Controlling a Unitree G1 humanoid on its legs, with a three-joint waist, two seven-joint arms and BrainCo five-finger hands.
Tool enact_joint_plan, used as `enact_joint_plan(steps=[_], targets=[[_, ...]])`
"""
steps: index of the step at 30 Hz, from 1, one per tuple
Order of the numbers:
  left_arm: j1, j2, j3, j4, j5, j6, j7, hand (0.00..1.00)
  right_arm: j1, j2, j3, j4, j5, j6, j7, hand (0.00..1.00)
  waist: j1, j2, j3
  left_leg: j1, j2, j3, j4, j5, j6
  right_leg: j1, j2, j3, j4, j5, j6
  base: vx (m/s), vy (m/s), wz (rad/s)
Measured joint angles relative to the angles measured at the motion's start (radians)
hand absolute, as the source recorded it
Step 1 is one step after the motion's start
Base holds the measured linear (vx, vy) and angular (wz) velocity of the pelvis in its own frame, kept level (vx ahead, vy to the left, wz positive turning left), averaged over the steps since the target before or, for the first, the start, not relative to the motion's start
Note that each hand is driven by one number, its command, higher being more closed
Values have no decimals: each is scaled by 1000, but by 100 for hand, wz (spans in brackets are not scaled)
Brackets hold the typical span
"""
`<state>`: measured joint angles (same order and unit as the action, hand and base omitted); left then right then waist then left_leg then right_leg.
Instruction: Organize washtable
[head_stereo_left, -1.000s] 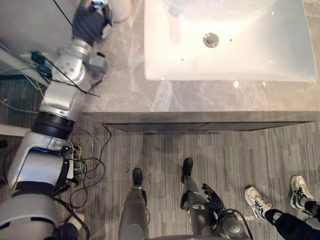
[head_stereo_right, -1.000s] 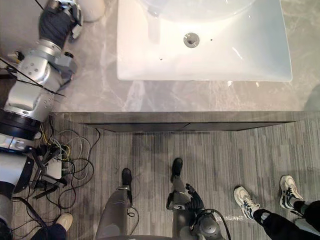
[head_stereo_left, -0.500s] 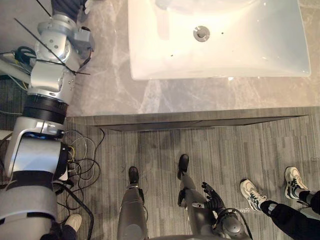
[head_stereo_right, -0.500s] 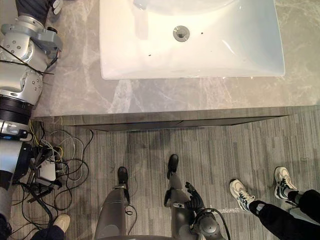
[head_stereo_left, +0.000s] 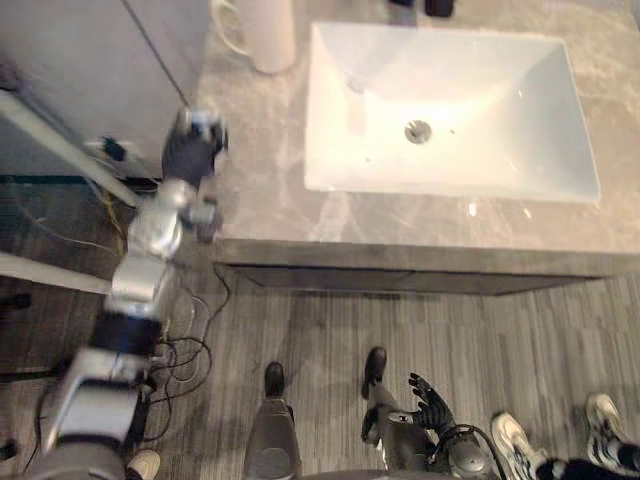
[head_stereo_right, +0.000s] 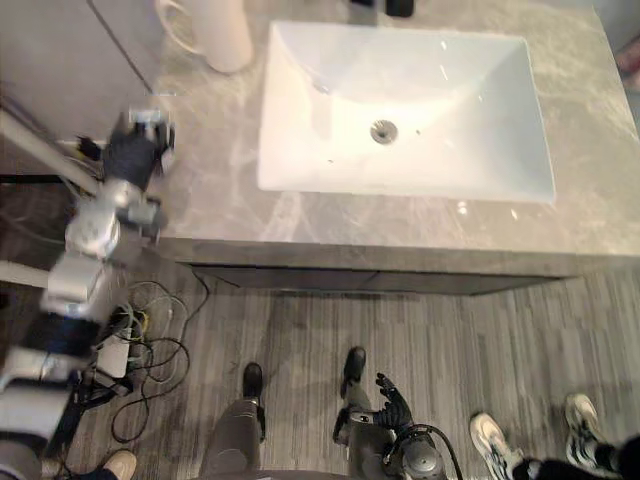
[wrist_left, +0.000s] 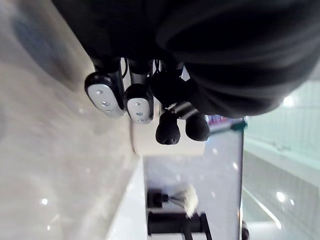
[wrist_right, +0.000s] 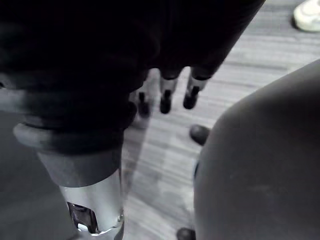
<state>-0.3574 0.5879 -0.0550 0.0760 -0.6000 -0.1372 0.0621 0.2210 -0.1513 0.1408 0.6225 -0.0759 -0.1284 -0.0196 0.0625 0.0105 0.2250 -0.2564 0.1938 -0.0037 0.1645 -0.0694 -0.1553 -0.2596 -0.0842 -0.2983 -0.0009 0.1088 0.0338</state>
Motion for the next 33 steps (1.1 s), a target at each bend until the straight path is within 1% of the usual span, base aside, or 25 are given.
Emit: enact_joint_plan(steps=[1,2,3,4,5,6,7,8,9,12,13,15,16,17,19,21,22,23,24,25,27,29,31,32,33], targets=[[124,-40,39,-42,-9,1,-8,100,-1,1,-16,24,3,0,0,0,9,14,-13,32,-2,-23,-14,0,0,21,-9,-24,51,-44,5,105,15,68],[183,-57,59,-60,-13,2,-18,100,-3,2,-24,36,3,0,1,0,11,20,-22,45,-3,-33,-19,0,0,31,-15,-38,72,-62,6,108,17,74],[303,-95,102,-91,-17,2,-25,100,-11,2,-27,68,2,1,1,0,17,26,-42,63,-7,-59,-27,0,0,47,-23,-63,109,-95,12,97,0,71],[403,-139,129,-104,-17,3,-30,100,-13,2,-28,98,-2,2,1,0,38,30,-65,68,-12,-78,-29,0,0,58,-28,-84,130,-115,15,96,0,65],[447,-163,142,-108,-18,3,-38,100,-18,2,-29,112,-5,3,2,0,48,31,-71,72,-13,-85,-30,0,0,64,-31,-90,139,-125,17,82,-9,55],[523,-210,155,-109,-18,5,-43,100,-26,1,-32,141,-6,6,3,0,68,34,-78,79,-18,-103,-32,0,0,77,-39,-110,156,-140,20,56,-2,44],[561,-236,161,-109,-18,7,-43,100,-33,1,-35,147,-7,7,3,0,69,35,-79,82,-21,-114,-32,0,0,86,-43,-115,162,-148,24,61,6,55],[624,-292,165,-107,-17,16,-45,100,-39,2,-44,163,-8,9,4,0,75,35,-81,88,-26,-133,-32,1,2,97,-55,-137,183,-163,26,33,6,53],[668,-352,164,-96,-16,24,-51,100,-39,0,-46,173,-8,9,4,0,90,33,-83,91,-35,-147,-31,3,4,98,-71,-148,218,-185,28,23,10,58],[710,-457,163,-17,-3,42,-63,100,-39,-17,-47,177,-10,14,4,0,91,29,-87,91,-76,-191,-24,14,21,96,-140,-202,327,-254,41,-19,-1,64],[713,-471,163,5,9,44,-63,100,-38,-21,-47,178,-13,18,4,0,91,27,-91,91,-84,-196,-24,17,25,96,-154,-212,347,-265,43,-38,1,64],[728,-530,184,106,32,46,-63,100,-37,-29,-51,184,-18,24,4,0,90,20,-109,89,-105,-192,-20,7,59,93,-203,-232,403,-300,55,-40,18,41],[730,-544,191,134,48,46,-63,100,-37,-28,-53,183,-18,25,4,0,87,17,-114,86,-106,-178,-14,1,77,93,-212,-233,412,-303,55,-40,21,23],[731,-568,209,203,81,47,-63,0,-33,-27,-54,184,-19,27,4,0,83,8,-124,85,-105,-154,-3,-5,101,95,-226,-237,424,-309,56,-14,-8,14],[713,-596,245,350,144,51,-62,0,-29,-15,-68,184,-30,28,4,0,82,0,-145,86,-94,-133,15,-10,98,98,-228,-229,423,-310,56,17,-10,-5],[690,-609,282,497,196,63,-59,0,-31,2,-82,186,-44,28,3,0,71,-2,-161,87,-89,-123,31,-20,81,97,-223,-211,421,-309,57,14,12,-19],[669,-615,316,602,232,64,-56,0,-32,23,-106,198,-46,27,3,0,57,-9,-170,87,-84,-124,36,-23,72,95,-213,-202,404,-303,58,-2,-1,-32],[642,-617,354,702,276,70,-41,0,-37,41,-129,232,-47,27,1,0,57,-4,-187,88,-69,-107,42,-30,58,95,-189,-183,368,-283,56,2,2,-46],[639,-618,377,742,299,74,-31,0,-41,48,-143,253,-49,27,1,0,58,-11,-188,88,-63,-102,45,-33,50,95,-174,-169,344,-271,55,27,18,-74],[620,-618,425,804,320,78,-14,0,-46,63,-165,287,-49,28,2,0,57,-2,-205,89,-51,-87,45,-37,36,98,-145,-144,287,-237,56,39,49,-79],[610,-617,473,855,336,84,11,0,-68,75,-204,331,-51,29,-1,0,49,-11,-205,88,-47,-57,50,-46,27,101,-121,-99,203,-170,64,42,100,-83],[599,-618,492,872,340,84,23,0,-81,84,-221,342,-52,30,-2,0,45,-14,-192,80,-57,-42,95,-77,32,107,-117,-57,165,-126,68,16,140,-67],[598,-621,499,873,347,83,33,0,-94,85,-222,340,-51,31,-2,0,34,-8,-172,57,-63,-15,200,-142,45,103,-113,-11,157,-102,79,-55,186,-70],[596,-621,497,874,353,82,33,0,-104,84,-220,341,-51,31,-2,0,33,1,-159,37,-55,8,280,-191,52,87,-106,27,172,-96,81,-185,276,-93],[596,-621,495,877,359,79,32,0,-116,80,-211,337,-51,31,-2,0,34,6,-146,18,-46,38,345,-239,72,59,-97,58,190,-94,81,-203,275,-94]])
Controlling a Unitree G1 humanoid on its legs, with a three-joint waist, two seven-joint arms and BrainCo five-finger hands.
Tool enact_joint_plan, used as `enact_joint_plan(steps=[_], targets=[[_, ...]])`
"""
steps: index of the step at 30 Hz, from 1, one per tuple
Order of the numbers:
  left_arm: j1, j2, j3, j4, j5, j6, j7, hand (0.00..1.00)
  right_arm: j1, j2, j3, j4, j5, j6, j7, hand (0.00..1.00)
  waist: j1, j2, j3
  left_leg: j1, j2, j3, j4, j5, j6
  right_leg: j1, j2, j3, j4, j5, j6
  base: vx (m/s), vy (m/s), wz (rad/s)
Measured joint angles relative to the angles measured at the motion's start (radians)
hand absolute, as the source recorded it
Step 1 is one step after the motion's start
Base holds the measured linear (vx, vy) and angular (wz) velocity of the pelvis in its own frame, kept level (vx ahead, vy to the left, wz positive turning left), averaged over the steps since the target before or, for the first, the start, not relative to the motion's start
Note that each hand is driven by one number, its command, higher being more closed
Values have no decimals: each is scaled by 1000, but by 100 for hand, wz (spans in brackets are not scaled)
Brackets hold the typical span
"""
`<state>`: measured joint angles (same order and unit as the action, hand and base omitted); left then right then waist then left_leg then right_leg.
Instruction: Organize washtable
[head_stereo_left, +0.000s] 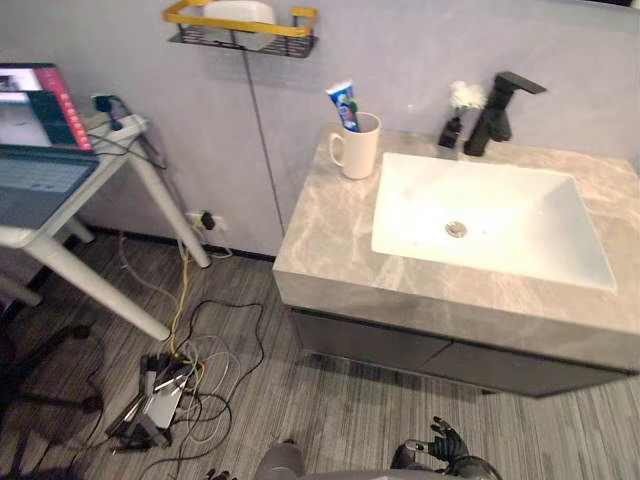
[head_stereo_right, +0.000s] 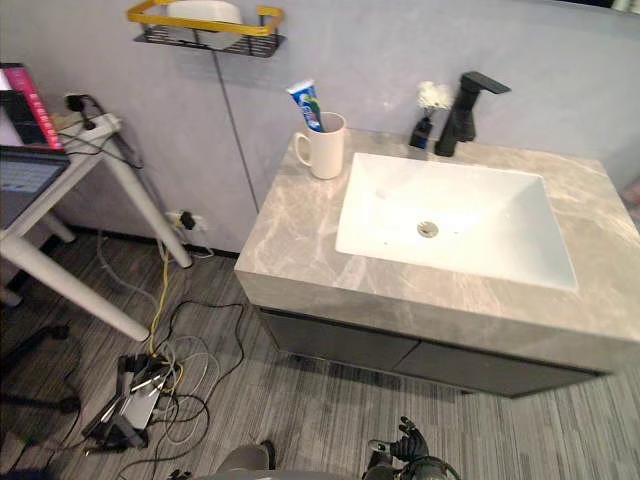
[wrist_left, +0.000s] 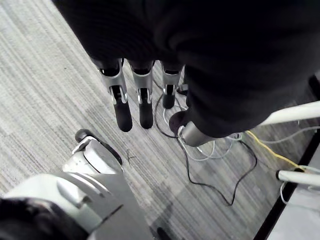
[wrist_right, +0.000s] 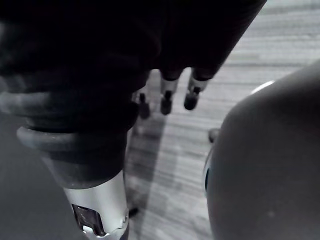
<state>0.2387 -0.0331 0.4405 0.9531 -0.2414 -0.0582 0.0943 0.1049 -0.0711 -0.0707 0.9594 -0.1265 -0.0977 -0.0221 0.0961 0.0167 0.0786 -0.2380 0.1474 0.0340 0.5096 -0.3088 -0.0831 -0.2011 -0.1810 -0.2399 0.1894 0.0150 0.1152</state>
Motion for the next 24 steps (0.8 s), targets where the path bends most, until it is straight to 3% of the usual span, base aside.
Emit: enact_joint_plan(steps=[1,2,3,5,7,9,12,14,16,20,24], targets=[[1,2,0,0,1,0,0,0,-6,-1,10,1,0,1,0,0,-1,-3,4,-5,0,18,16,-15,10,-8,-1,13,-1,0,-12,-219,224,-88],[6,0,-4,1,15,0,0,0,-13,-4,33,7,0,9,1,0,-2,3,9,-11,13,66,6,-12,44,-15,-15,0,10,-17,-49,-148,157,-87],[13,-1,-8,0,23,-3,1,0,-32,-18,50,6,0,11,6,0,-2,8,13,8,26,107,-14,0,57,-71,-50,-62,218,-86,-99,-120,140,-77],[20,2,-9,0,39,-3,2,0,-26,-15,52,8,0,9,6,0,-5,7,14,37,27,116,-31,5,57,-60,-61,-78,364,-121,-101,-34,94,-30],[22,4,-16,-1,55,-4,0,0,-15,-11,64,36,0,3,6,0,-7,-5,7,67,9,128,-61,18,57,16,-61,-115,471,-182,-75,15,7,-5],[18,12,-17,-1,57,-4,-3,0,-14,-9,71,46,-1,-3,7,0,-3,-28,-15,58,-37,127,-97,47,52,30,-53,-110,371,-213,-39,66,-28,-10],[19,20,-78,-11,60,-5,-2,0,-11,-18,80,56,-1,-2,6,0,1,-17,-28,50,-86,85,-215,136,56,100,-26,-106,116,-210,-33,58,-46,10],[19,30,-129,-19,61,-8,1,0,-17,-22,91,70,-2,-1,6,0,6,-12,-32,29,-97,70,-266,183,56,118,-11,-113,-2,-161,-4,-26,-46,16],[18,48,-177,-21,61,-15,0,0,-23,-26,118,75,-8,-1,6,0,15,-8,-34,28,-117,42,-334,257,53,134,-9,-129,-87,-111,-5,-48,-33,23],[4,51,-215,-32,61,-19,18,0,-45,-36,131,76,-33,-2,5,0,28,6,-2,26,-128,-30,-368,308,21,123,-11,-153,-86,-95,-12,-103,-23,21],[4,59,-194,-35,62,-19,20,0,-39,-39,127,68,-34,-3,2,0,22,-22,12,14,-129,-101,-320,298,15,86,-60,-130,-3,-123,-31,-138,15,-10]])
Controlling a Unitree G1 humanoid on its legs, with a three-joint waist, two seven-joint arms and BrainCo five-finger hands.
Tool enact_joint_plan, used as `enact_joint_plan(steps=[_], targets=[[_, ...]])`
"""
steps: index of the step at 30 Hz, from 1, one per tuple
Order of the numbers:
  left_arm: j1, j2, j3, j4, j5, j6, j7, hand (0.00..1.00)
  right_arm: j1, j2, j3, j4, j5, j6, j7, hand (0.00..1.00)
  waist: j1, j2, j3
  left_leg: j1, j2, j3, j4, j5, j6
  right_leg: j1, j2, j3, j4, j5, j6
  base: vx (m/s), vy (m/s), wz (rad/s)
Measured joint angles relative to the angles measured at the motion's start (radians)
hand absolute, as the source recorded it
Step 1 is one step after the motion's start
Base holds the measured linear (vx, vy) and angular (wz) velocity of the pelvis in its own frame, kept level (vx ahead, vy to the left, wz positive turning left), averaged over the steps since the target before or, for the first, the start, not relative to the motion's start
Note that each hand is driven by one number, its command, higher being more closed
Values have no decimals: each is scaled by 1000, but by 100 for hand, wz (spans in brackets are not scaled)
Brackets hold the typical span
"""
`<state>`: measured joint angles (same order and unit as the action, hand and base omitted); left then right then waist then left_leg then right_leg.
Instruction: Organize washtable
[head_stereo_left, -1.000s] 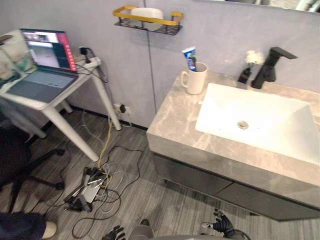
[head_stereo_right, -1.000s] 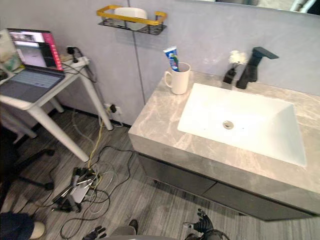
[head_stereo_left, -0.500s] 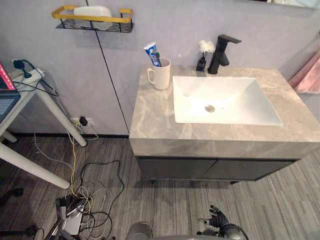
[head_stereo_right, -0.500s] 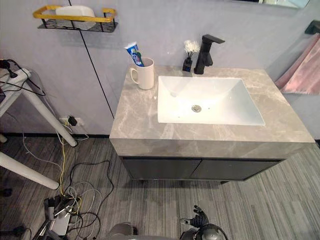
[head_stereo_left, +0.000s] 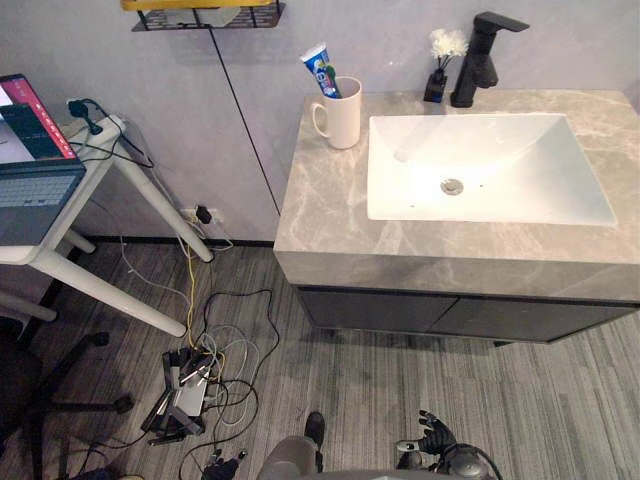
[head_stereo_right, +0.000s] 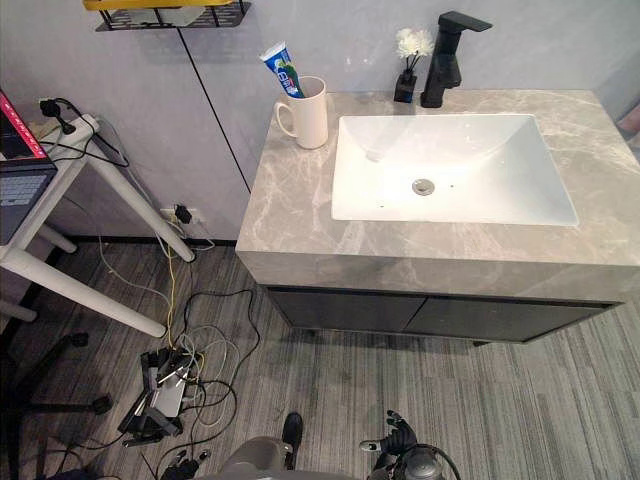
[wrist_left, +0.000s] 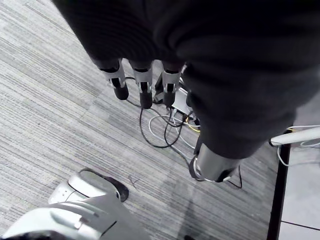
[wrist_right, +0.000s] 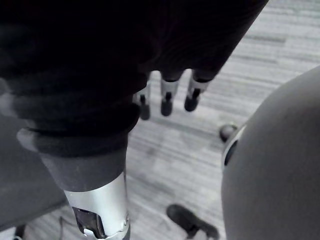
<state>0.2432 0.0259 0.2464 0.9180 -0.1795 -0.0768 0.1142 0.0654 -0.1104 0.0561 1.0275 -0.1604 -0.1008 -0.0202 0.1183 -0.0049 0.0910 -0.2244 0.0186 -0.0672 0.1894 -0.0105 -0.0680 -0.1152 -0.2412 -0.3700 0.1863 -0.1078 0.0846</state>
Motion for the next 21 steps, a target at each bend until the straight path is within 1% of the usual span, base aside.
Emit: enact_joint_plan(steps=[1,2,3,4,5,6,7,8,9,10,11,12,13,14,15,16,17,18,19,20,21], targets=[[2,-2,11,-1,0,0,0,0,6,-3,-2,-7,1,0,-1,0,-3,-2,1,-15,4,-13,47,-23,13,-10,-4,13,13,-1,0,-101,72,-46],[3,-8,30,1,0,0,2,0,15,-6,-11,-26,1,-1,-3,0,-6,-3,2,-25,24,-43,123,-57,11,-30,-5,52,39,-5,8,-133,143,-98],[14,-12,35,16,0,0,5,0,15,-4,-22,-30,2,-1,-3,0,-7,-1,3,8,40,-107,119,-111,-40,-57,8,117,60,0,22,-156,196,-117],[13,-11,38,24,0,1,5,0,15,-1,-30,-30,2,-2,-3,0,-9,1,3,24,47,-115,110,-146,-38,-72,20,147,61,3,29,-132,189,-113],[10,-7,43,29,3,2,4,0,10,9,-37,-27,3,-1,-3,0,-13,-13,7,29,42,-104,108,-169,-30,-83,22,177,60,7,41,-143,245,-92],[2,17,40,40,31,4,2,0,15,34,-76,-25,9,-2,-3,0,-39,-32,12,28,32,-63,132,-185,-27,-80,21,227,15,29,47,-145,238,-88],[3,24,41,40,37,4,3,0,14,47,-89,-26,11,-3,-4,0,-47,-45,12,25,29,-38,144,-195,-26,-81,22,250,-11,38,48,-144,306,-119],[-1,32,41,40,46,4,2,0,15,63,-110,-27,15,1,-4,0,-49,-50,18,13,30,5,185,-222,-26,-86,27,293,-55,51,31,-118,286,-128],[-13,35,39,44,61,4,1,0,18,70,-132,-34,30,1,-7,0,-51,-50,17,-18,30,45,254,-257,-3,-99,33,326,-87,70,4,-125,309,-133],[-23,36,39,48,68,4,1,0,18,72,-141,-34,41,3,-11,0,-51,-49,19,-34,30,69,289,-277,4,-110,36,346,-94,82,-14,-147,318,-113],[-35,37,38,52,74,4,1,0,21,73,-143,-40,50,7,-21,0,-52,-46,19,-52,29,108,327,-298,26,-123,40,359,-116,106,-53,-147,297,-118],[-44,33,39,56,77,6,1,0,20,72,-144,-40,76,14,-28,0,-50,-34,19,-57,50,174,334,-305,63,-119,30,352,-137,91,-57,-191,340,-143],[-53,22,38,55,78,8,1,0,14,60,-158,-62,87,17,-26,0,-51,-9,33,-42,72,232,326,-296,98,-159,28,295,9,83,-40,-127,213,-131],[-52,20,39,59,82,8,-1,0,13,60,-160,-66,90,18,-26,0,-56,-3,32,-24,76,259,309,-288,116,-175,25,257,108,70,-43,-42,257,-121],[-49,16,41,62,83,14,-1,0,25,60,-164,-71,89,18,-25,0,-56,4,29,25,80,312,267,-276,135,-169,14,161,287,16,-63,40,203,-121],[-43,15,41,65,83,16,-3,0,28,61,-164,-61,82,16,-24,0,-47,4,27,73,83,370,226,-266,140,-130,6,79,393,-31,-93,34,224,-127],[-37,15,41,67,83,16,-5,0,25,61,-164,-51,78,16,-23,0,-47,2,20,89,84,399,211,-263,141,-106,1,34,426,-51,-104,-12,109,-139],[-25,15,43,75,83,17,-7,0,19,62,-156,-26,71,16,-20,0,-49,2,-1,98,91,462,198,-260,144,-51,-14,-56,444,-82,-107,-29,59,-122],[-25,15,47,81,83,19,-7,0,18,63,-154,-16,70,16,-18,0,-48,1,-10,98,97,502,198,-260,144,-24,-24,-102,441,-98,-102,-54,45,-170],[-25,13,65,104,84,25,-10,0,4,64,-146,5,67,16,-16,0,-45,4,-22,98,115,580,198,-260,144,19,-49,-191,431,-118,-103,-80,2,-202],[-23,12,81,125,83,31,-12,0,-10,63,-126,22,55,19,-10,0,-44,-7,-32,100,137,652,205,-260,144,64,-67,-269,380,-116,-98,-90,-26,-213]])
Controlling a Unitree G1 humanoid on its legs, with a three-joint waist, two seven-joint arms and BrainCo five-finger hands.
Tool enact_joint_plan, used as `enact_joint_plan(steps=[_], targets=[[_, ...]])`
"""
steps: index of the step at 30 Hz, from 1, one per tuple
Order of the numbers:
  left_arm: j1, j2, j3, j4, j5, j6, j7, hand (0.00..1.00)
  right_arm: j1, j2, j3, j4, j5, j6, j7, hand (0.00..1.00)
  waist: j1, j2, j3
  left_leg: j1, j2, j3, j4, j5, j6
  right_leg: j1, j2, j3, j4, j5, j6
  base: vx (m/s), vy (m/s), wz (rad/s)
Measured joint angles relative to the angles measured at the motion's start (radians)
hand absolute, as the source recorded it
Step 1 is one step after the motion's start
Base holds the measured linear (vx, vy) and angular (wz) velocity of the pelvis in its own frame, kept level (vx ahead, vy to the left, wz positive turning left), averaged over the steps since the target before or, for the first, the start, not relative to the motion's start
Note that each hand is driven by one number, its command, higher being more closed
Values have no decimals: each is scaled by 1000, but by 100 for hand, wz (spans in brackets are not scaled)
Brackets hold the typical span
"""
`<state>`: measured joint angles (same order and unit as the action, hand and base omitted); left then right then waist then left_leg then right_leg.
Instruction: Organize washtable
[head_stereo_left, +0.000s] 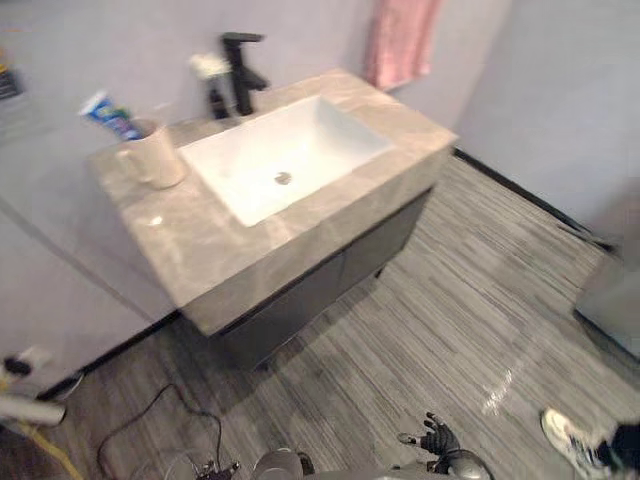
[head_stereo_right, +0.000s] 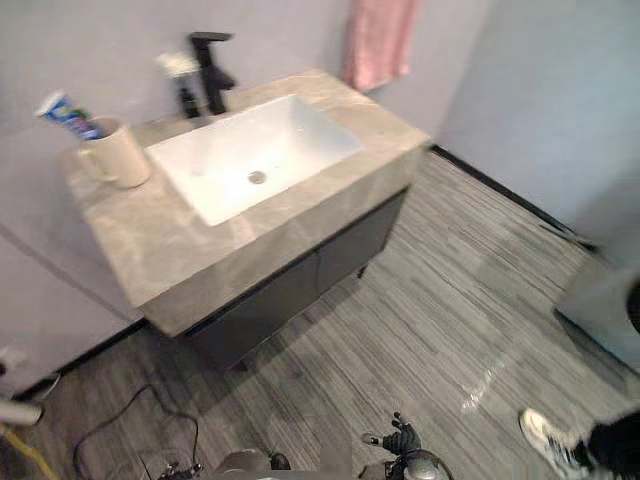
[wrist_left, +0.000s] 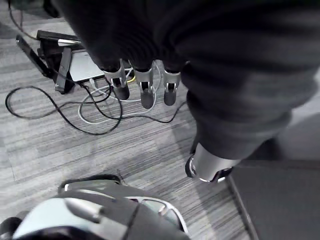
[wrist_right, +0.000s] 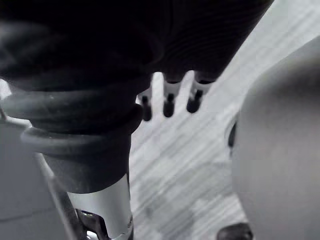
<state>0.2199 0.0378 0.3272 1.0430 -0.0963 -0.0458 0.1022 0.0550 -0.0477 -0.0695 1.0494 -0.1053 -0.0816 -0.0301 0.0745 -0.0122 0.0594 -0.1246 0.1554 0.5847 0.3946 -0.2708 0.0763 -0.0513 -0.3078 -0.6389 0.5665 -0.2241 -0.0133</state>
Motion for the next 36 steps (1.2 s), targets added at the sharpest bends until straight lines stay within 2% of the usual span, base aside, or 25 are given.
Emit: enact_joint_plan(steps=[1,2,3,4,6,9,10,13,14,15,17,18,20,21,22,23,24,26,27,29,31,32,34,35,36], targets=[[3,1,10,9,-1,0,-3,0,-7,0,13,9,-12,1,6,0,3,-4,-2,0,5,23,6,1,-2,16,-3,-27,-55,12,9,-98,-92,-242],[2,7,24,17,-3,3,-8,0,-26,-3,39,23,-26,2,14,0,9,-18,-6,-2,13,59,12,3,-7,18,23,-17,-179,41,90,-108,-185,-246],[-8,3,27,29,-5,9,-9,0,-29,-16,58,25,-28,0,14,0,13,-10,-6,0,30,65,13,13,-24,27,76,21,-302,58,107,-109,-273,-240],[-10,-2,27,28,-5,9,-10,0,-28,-23,61,26,-35,0,14,0,15,1,-6,3,46,65,20,17,-30,31,103,54,-347,80,111,-80,-259,-192],[-13,-9,25,28,-6,6,-11,0,-3,-37,69,24,-50,1,13,0,-1,18,1,30,111,68,67,20,-39,46,173,158,-432,130,75,-40,-220,-171],[-19,-4,28,22,-5,5,-10,0,3,-36,76,22,-60,-19,12,0,-8,20,12,59,189,-20,205,21,-38,45,249,318,-417,124,45,-54,-197,-164],[-18,-9,28,16,-5,1,-10,0,3,-40,75,22,-61,-24,13,0,-5,14,18,36,165,-188,227,1,-54,41,271,395,-398,117,32,-6,-111,-179],[-18,-9,27,9,7,6,-7,0,-8,-54,71,25,-58,-25,14,0,-5,13,22,26,15,-517,132,-50,-139,-13,298,561,-372,112,8,-17,35,-178],[-20,-8,26,7,13,5,-7,0,-12,-57,69,23,-52,-26,16,0,-6,11,36,11,-38,-611,121,-52,-143,-26,314,653,-370,120,4,-53,105,-250],[-26,-11,24,3,18,4,-6,0,-20,-63,67,25,-54,-26,18,0,-6,11,43,-26,-85,-700,128,-50,-148,-44,341,773,-372,133,5,-58,123,-232],[-16,-15,26,-10,28,2,-1,0,-33,-73,62,27,-57,-27,32,0,-2,19,51,-72,-93,-743,91,-35,-154,-87,391,945,-389,165,37,-120,232,-290],[-6,-14,26,-10,35,5,-2,0,-34,-72,56,29,-64,-28,34,0,-10,21,56,-46,-69,-634,88,-57,-117,-94,410,1052,-441,196,30,-98,294,-316],[-8,13,26,-9,71,4,3,0,-30,-54,26,28,-62,-24,34,0,-10,-11,60,-1,-30,-433,13,-42,-92,-101,398,1107,-513,264,16,14,291,-297],[-16,19,26,-3,83,4,3,0,-27,-50,5,28,-61,-23,32,0,-18,-16,60,27,-21,-357,-11,-38,-86,-100,404,1108,-515,317,35,88,296,-307],[-38,21,26,17,108,4,3,0,-14,-38,-41,28,-60,-21,31,0,-36,-19,58,62,-37,-272,-26,-36,-83,-89,401,1110,-543,395,50,71,209,-244],[-47,25,25,26,116,4,0,0,-14,-35,-57,28,-59,-19,31,0,-34,-20,58,72,-48,-254,-30,-31,-77,-100,403,1125,-558,424,54,16,244,-323],[-68,21,24,27,134,4,-7,0,-11,-37,-63,25,-53,-21,30,0,-42,-9,61,72,-67,-212,-54,-20,-63,-148,413,1187,-587,517,68,-53,162,-277],[-87,20,25,26,138,-3,-8,0,-27,-41,-89,16,-41,-16,31,0,-50,-6,62,74,-72,-158,-81,-13,-42,-178,414,1177,-606,555,44,-61,94,-211],[-111,19,26,18,136,-9,-8,0,-33,-48,-112,15,-29,-3,31,0,-55,7,68,70,-65,-77,-80,-16,-35,-219,416,1025,-544,494,-27,-19,60,-167],[-124,1,30,5,123,-8,-8,0,-25,-46,-125,13,5,12,32,0,-44,23,74,72,-28,7,-32,-17,-34,-221,385,698,-418,338,-119,-3,40,-166],[-121,-10,33,-3,105,-7,-10,0,-4,-48,-128,10,25,12,32,0,-25,33,77,86,-15,-5,7,-17,-34,-170,334,495,-346,240,-117,-1,-54,-145],[-116,-11,39,-3,104,-7,-9,0,2,-50,-135,10,26,11,34,0,-25,25,72,100,-13,-10,15,-19,-30,-134,307,439,-314,177,-95,16,-138,-130],[-111,-5,39,-2,104,-7,-10,0,5,-41,-144,12,27,10,34,0,-28,19,68,106,-14,-20,36,-27,-23,-97,289,446,-323,134,-58,30,-157,-79],[-112,1,38,1,104,-5,-13,0,7,-37,-148,24,32,10,35,0,-30,5,58,104,-21,-68,59,-37,-35,-80,298,483,-361,136,-11,37,-182,-75],[-110,0,38,10,104,-5,-14,0,13,-39,-149,27,38,9,36,0,-30,20,51,102,-20,-131,65,-40,-40,-65,319,511,-393,154,-7,43,-183,-77]])
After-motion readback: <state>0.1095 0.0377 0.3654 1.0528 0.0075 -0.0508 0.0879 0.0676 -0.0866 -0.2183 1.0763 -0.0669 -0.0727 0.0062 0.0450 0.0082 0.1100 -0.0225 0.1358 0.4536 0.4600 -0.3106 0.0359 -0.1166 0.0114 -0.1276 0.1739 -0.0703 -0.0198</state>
